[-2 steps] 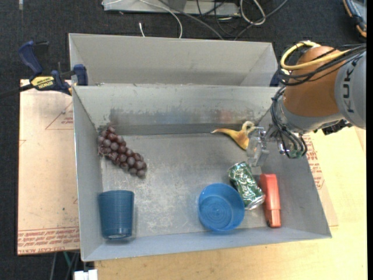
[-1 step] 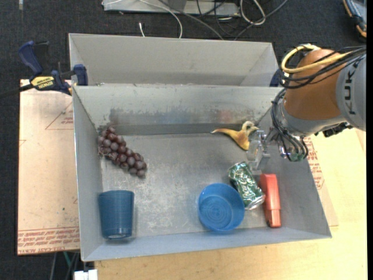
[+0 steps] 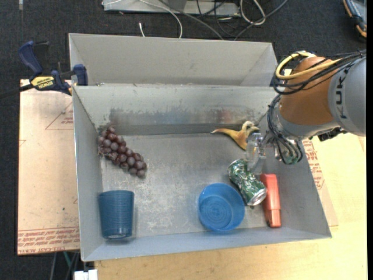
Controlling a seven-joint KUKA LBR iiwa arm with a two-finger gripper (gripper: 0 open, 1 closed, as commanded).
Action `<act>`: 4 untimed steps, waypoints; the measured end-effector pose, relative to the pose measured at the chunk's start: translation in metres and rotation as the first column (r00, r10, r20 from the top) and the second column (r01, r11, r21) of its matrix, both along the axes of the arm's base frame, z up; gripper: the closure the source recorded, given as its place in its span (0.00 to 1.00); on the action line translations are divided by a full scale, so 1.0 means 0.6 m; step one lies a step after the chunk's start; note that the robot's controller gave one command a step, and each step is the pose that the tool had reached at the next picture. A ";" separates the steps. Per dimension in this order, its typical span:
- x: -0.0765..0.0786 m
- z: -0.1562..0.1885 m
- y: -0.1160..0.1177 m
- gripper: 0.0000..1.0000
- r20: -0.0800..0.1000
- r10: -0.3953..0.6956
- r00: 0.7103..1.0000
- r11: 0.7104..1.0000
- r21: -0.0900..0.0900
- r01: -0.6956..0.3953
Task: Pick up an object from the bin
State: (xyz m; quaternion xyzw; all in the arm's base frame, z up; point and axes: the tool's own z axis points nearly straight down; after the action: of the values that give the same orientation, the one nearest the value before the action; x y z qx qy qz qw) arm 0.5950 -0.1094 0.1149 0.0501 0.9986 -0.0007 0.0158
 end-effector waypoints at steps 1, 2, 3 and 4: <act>0.023 0.120 0.100 0.00 -0.006 -0.139 0.990 0.990 0.006 0.139; 0.022 0.120 0.099 0.00 -0.006 -0.139 0.990 0.990 0.006 0.139; -0.048 0.061 0.030 0.00 -0.006 -0.112 0.994 0.994 0.005 0.112; -0.006 0.053 0.070 0.00 0.004 -0.279 0.960 0.960 0.016 0.278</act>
Offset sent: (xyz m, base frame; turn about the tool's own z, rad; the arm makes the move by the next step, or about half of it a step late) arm 0.0000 0.0000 0.0000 0.0000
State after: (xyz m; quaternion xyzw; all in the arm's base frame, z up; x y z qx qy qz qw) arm 0.5915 -0.0671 0.1470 0.1901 0.9816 0.0051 0.0182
